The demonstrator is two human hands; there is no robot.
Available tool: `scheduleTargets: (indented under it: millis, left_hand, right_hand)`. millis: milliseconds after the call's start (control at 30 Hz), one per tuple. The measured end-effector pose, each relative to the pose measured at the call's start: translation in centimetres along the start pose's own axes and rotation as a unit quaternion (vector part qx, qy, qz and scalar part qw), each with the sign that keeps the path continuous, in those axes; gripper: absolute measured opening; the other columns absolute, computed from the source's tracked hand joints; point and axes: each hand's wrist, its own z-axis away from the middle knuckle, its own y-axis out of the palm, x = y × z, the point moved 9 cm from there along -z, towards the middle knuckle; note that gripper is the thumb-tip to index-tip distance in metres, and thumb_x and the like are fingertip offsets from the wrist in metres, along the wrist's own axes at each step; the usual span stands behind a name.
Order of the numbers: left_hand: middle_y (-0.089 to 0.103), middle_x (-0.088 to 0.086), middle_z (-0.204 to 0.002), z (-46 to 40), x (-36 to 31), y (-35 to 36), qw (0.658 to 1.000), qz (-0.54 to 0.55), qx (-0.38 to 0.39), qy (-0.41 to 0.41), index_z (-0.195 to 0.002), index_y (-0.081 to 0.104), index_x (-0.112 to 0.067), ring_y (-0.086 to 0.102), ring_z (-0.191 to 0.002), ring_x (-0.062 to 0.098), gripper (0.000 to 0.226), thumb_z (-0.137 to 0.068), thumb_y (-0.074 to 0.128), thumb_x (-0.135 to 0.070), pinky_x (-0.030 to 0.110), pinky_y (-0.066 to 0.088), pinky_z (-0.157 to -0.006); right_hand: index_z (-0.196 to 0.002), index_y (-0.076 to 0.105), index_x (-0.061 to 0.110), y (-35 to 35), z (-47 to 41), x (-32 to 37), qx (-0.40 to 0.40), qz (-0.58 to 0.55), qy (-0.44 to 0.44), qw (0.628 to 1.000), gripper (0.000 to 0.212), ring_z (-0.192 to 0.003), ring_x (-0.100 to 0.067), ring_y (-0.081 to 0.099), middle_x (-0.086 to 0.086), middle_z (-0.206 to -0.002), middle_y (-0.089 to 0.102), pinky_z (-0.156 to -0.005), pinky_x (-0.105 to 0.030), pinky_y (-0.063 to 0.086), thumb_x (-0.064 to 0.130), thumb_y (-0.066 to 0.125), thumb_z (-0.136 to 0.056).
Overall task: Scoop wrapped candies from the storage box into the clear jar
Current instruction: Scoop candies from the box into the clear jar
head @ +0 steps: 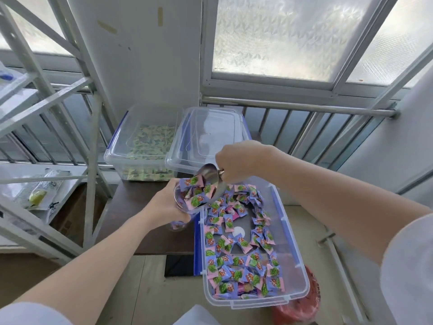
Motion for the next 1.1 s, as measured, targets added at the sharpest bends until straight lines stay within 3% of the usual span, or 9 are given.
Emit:
scheduleTargets:
  millis: [233,433,567,667,733,800,833,933,1100]
  left_hand:
    - [0.067,-0.020,-0.095,0.5,2.3,-0.6,0.999,0.017,-0.023,-0.038,-0.110,0.043,-0.041,0.063,-0.087,-0.005,0.079,-0.042,0.081,-0.027,0.013,0.045,-0.068]
    - [0.055,-0.028,-0.106,0.8,2.0,-0.1,0.999,0.027,-0.030,-0.033,-0.114,0.044,-0.035,0.056,-0.098,-0.005,0.080,-0.045,0.084,-0.029,0.010,0.041,-0.070]
    - [0.056,-0.015,-0.116,0.8,1.9,0.2,0.999,0.023,-0.033,-0.033,-0.120,0.043,-0.029,0.057,-0.106,0.010,0.080,-0.053,0.086,-0.022,0.021,0.043,-0.079]
    - [0.054,-0.010,-0.124,0.5,2.2,0.3,0.998,0.023,-0.039,-0.047,-0.123,0.041,-0.029,0.054,-0.111,0.011,0.081,-0.056,0.086,-0.019,0.022,0.041,-0.079]
    - [0.054,-0.008,-0.126,0.7,2.0,0.3,0.998,0.021,-0.039,-0.046,-0.124,0.041,-0.027,0.053,-0.111,0.011,0.082,-0.056,0.085,-0.018,0.022,0.040,-0.080]
    - [0.054,-0.008,-0.127,0.7,2.3,0.8,0.998,0.018,-0.032,-0.051,-0.124,0.041,-0.027,0.053,-0.111,0.011,0.081,-0.056,0.085,-0.017,0.022,0.040,-0.081]
    - [0.054,-0.008,-0.127,0.8,2.2,1.0,0.998,0.018,-0.031,-0.049,-0.123,0.041,-0.027,0.053,-0.111,0.011,0.081,-0.056,0.085,-0.017,0.022,0.040,-0.081]
    - [0.053,-0.008,-0.126,0.8,1.8,1.1,0.998,0.016,-0.028,-0.047,-0.123,0.040,-0.027,0.053,-0.110,0.011,0.081,-0.056,0.085,-0.017,0.024,0.042,-0.081]
    - [0.055,-0.009,-0.125,0.5,1.2,1.1,0.998,0.024,-0.031,-0.041,-0.121,0.042,-0.028,0.054,-0.110,0.011,0.080,-0.055,0.086,-0.018,0.024,0.039,-0.082]
  right_hand:
    - [-0.052,0.039,0.018,-0.1,1.1,-1.2,-0.014,-0.008,0.020,1.000,0.032,-0.043,-0.015,0.036,0.001,-0.055,0.043,-0.042,-0.021,0.026,0.024,0.053,-0.079]
    - [-0.051,0.038,0.016,1.1,2.4,-4.1,0.002,-0.067,0.074,0.995,0.030,-0.042,-0.018,0.033,0.000,-0.051,0.040,-0.044,-0.023,0.026,0.021,0.048,-0.080]
    - [-0.058,0.038,0.013,4.4,3.7,-5.5,0.061,-0.080,0.131,0.986,0.028,-0.045,-0.018,0.034,-0.001,-0.057,0.041,-0.043,-0.023,0.026,0.015,0.042,-0.085]
    - [-0.057,0.040,0.011,8.3,4.6,-4.8,0.142,-0.093,0.138,0.976,0.030,-0.048,-0.016,0.032,-0.002,-0.059,0.040,-0.044,-0.025,0.026,0.009,0.038,-0.087]
    - [-0.076,0.057,0.008,11.2,5.9,-3.4,0.211,-0.119,0.136,0.961,0.030,-0.057,-0.018,0.046,-0.008,-0.072,0.053,-0.051,-0.025,0.034,0.025,0.036,-0.090]
    - [-0.096,0.062,0.008,14.2,7.2,-1.7,0.275,-0.163,0.134,0.938,0.050,-0.056,-0.018,0.047,-0.009,-0.077,0.055,-0.050,-0.024,0.034,0.049,0.036,-0.090]
    - [-0.086,0.061,0.006,15.4,7.9,-1.0,0.302,-0.169,0.135,0.928,0.052,-0.051,-0.017,0.040,-0.006,-0.069,0.050,-0.048,-0.024,0.031,0.052,0.036,-0.090]
    - [-0.057,0.040,0.006,17.1,8.4,0.3,0.323,-0.169,0.135,0.921,0.043,-0.047,-0.018,0.029,-0.005,-0.057,0.036,-0.048,-0.028,0.024,0.028,0.035,-0.093]
    - [-0.058,0.037,0.009,18.7,7.0,0.1,0.275,-0.219,0.159,0.923,0.036,-0.050,-0.018,0.031,-0.005,-0.059,0.037,-0.049,-0.028,0.025,0.015,0.033,-0.093]
